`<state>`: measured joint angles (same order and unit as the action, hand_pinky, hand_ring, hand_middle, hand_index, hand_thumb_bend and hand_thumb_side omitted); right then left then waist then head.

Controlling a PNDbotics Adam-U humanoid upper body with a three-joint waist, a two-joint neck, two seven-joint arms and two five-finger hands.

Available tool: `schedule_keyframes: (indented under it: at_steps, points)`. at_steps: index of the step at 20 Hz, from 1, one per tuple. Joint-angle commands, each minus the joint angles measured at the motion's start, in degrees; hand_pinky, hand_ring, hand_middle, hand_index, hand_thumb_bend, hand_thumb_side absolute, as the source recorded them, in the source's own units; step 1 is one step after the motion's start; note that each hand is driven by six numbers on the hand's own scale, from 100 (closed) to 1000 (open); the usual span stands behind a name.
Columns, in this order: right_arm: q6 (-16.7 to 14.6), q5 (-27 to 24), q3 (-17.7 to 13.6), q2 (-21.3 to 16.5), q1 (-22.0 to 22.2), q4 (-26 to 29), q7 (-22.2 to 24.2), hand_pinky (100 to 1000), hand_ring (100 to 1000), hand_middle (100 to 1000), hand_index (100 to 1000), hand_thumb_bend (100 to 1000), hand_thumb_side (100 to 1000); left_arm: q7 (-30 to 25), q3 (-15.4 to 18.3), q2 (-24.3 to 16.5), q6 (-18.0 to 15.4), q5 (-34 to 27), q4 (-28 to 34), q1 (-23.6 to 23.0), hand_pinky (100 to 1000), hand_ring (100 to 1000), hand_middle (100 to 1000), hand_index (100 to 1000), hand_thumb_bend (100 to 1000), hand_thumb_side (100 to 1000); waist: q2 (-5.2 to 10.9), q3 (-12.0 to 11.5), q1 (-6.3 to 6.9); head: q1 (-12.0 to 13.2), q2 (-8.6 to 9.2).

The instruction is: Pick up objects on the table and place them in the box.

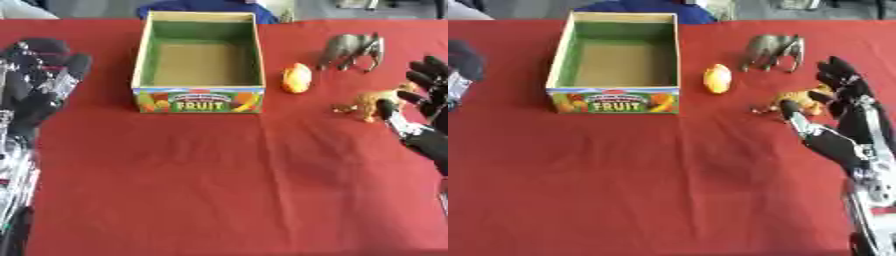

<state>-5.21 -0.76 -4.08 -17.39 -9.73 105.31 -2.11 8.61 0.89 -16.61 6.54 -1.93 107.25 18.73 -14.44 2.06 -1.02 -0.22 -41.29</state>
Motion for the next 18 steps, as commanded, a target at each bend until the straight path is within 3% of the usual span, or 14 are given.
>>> schedule_keyframes:
  at_steps: [1,10,18]
  points:
    - [-0.9,0.9,-0.8,-4.3,0.2,0.1,0.3,816,938,869,954,452,151,0.0,0.3,-0.5,-0.1,0.4,0.9,0.6,565,599,578,638,750,404,1.07,-0.1,-0.09,-0.1,0.28]
    - [-5.3,3.8,-1.0,-16.9,1.7,-2.0,1.6,821,932,858,946,462,144,-0.2,0.2,-1.0,-0.1,0.5,0.7,0.2,565,599,578,638,751,405,1.34,-0.1,-0.75,0.1,0.01]
    - [-11.3,8.0,-0.4,-27.2,1.3,-8.1,2.8,830,923,865,937,452,148,-0.2,0.2,-1.5,-0.1,0.6,0.6,-0.3,565,599,577,638,750,404,1.73,0.0,-1.35,0.4,-0.36]
